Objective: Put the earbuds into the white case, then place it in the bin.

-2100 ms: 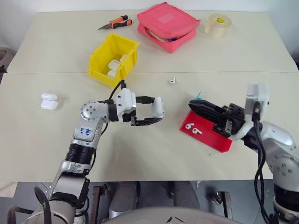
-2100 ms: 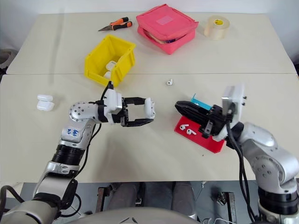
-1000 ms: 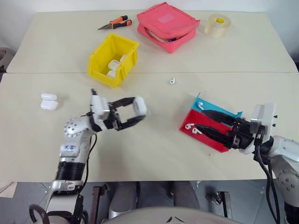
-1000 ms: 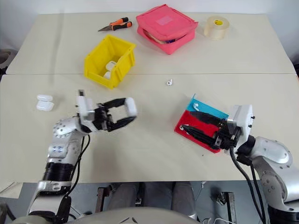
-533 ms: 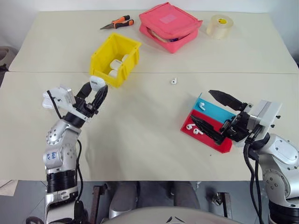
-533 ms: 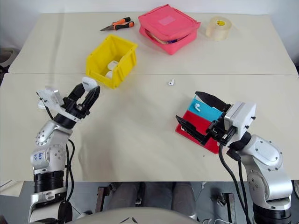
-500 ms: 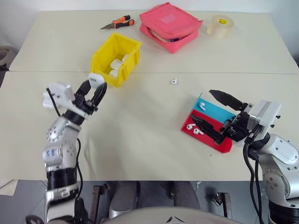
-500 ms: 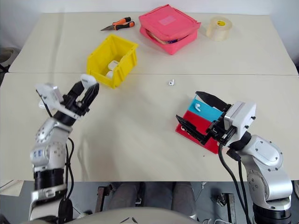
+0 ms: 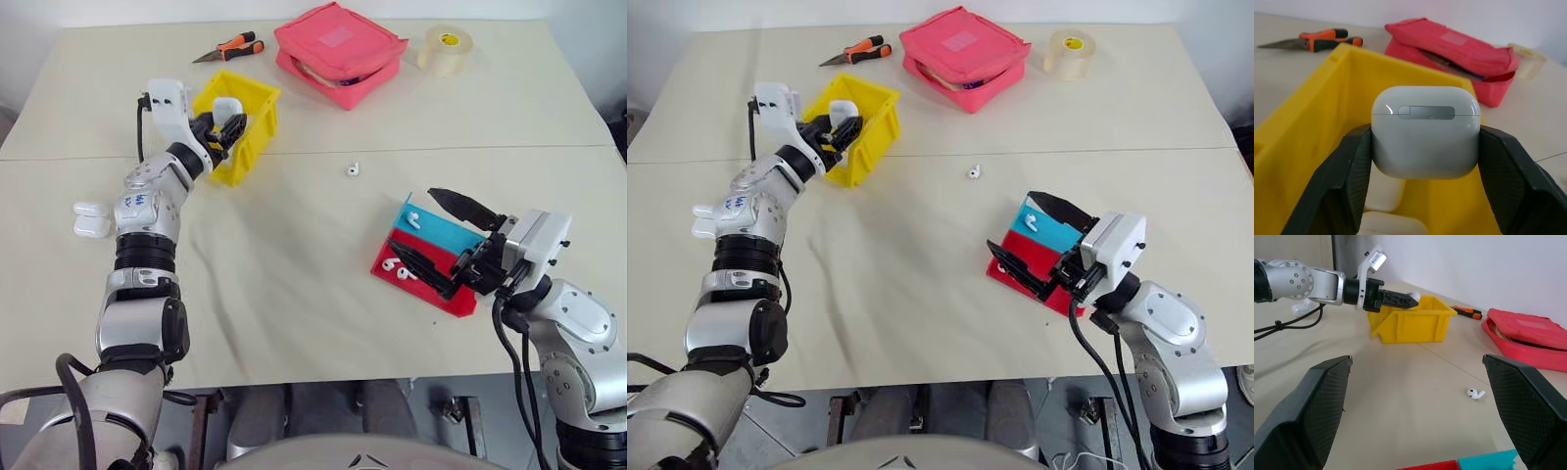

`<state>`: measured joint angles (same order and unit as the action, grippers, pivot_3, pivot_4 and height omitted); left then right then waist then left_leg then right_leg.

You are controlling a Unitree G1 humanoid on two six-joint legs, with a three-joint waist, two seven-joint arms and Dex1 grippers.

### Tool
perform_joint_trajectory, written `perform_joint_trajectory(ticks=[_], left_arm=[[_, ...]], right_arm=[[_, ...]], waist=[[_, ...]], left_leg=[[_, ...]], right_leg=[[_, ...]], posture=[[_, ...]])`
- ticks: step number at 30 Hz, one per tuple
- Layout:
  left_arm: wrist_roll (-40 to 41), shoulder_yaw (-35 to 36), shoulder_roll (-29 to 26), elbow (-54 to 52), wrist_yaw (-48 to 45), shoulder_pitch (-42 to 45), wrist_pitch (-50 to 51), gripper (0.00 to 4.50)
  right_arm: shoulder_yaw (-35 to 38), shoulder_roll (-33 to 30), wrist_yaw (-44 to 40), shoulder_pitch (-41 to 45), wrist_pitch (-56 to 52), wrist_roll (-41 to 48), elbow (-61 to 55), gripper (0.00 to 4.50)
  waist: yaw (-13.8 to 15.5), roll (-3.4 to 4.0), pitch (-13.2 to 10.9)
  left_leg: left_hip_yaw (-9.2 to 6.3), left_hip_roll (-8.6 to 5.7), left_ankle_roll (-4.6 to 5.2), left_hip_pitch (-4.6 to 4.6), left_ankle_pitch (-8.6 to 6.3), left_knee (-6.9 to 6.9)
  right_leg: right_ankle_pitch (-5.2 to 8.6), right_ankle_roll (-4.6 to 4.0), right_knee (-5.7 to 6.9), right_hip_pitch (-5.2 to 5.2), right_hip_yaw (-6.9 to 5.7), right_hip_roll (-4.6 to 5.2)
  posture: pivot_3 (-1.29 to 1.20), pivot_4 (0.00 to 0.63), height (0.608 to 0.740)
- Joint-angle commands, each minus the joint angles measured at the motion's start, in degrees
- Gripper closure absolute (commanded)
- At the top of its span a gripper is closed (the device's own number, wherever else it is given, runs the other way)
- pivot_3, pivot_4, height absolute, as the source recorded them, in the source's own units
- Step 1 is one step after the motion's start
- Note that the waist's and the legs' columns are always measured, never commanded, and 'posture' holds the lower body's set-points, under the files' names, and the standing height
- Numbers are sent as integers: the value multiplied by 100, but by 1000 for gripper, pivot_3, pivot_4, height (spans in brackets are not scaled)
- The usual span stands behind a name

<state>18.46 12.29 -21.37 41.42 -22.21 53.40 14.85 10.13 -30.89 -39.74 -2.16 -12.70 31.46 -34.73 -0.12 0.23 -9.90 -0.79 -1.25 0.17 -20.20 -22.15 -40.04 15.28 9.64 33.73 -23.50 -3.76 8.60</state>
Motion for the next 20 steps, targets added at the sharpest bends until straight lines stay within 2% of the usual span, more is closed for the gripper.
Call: perform_joint_trajectory(ticks=[1, 7, 10, 14, 17, 20], left_arm=[[32, 132, -174, -299, -266, 91, -369, 13], [153, 26, -737, -1604, -1383, -827, -417, 13], [90, -62, -1298, -2399, -2183, -1670, -594, 13], [-47, -186, -1910, -2956, -3243, -2761, -1446, 13], [75, -87, -1994, -3246, -3535, -3372, -1775, 13], [179, -98, -1840, -3631, -3493, -3684, -1771, 13]], right_arm=[[100, -2, 87, -61, 53, 64, -302, 0], [335, -240, -150, -236, 40, 200, -221, 0], [470, -485, -447, -316, -25, 346, -61, 0], [636, -760, -880, -374, 14, 436, 286, 0], [700, -898, -1159, -428, 61, 436, 545, 0], [722, -914, -1300, -426, 128, 398, 719, 0]], waist=[[7, 0, 0], [2, 0, 0], [-9, 0, 0], [-1, 1, 0], [77, 0, 0], [143, -1, -1]], left_leg=[[0, 0, 0, 0, 0, -1], [0, 0, 0, 0, 0, -2], [-1, 3, 0, 1, 0, -3], [1, 8, -1, 2, -1, -5], [-1, 7, -1, 2, -1, -9], [-1, 7, -1, 0, -1, -13]], right_leg=[[0, 0, 1, 0, 0, 0], [0, 0, 0, 0, 0, 2], [0, 0, 1, 1, -1, 1], [1, -2, 1, 1, -1, 1], [0, -3, 1, 6, -1, 5], [-1, -5, 2, 6, -1, 6]], posture=[[0, 150, 740], [0, 150, 740], [0, 150, 740], [0, 150, 740], [0, 150, 740], [0, 150, 740]])
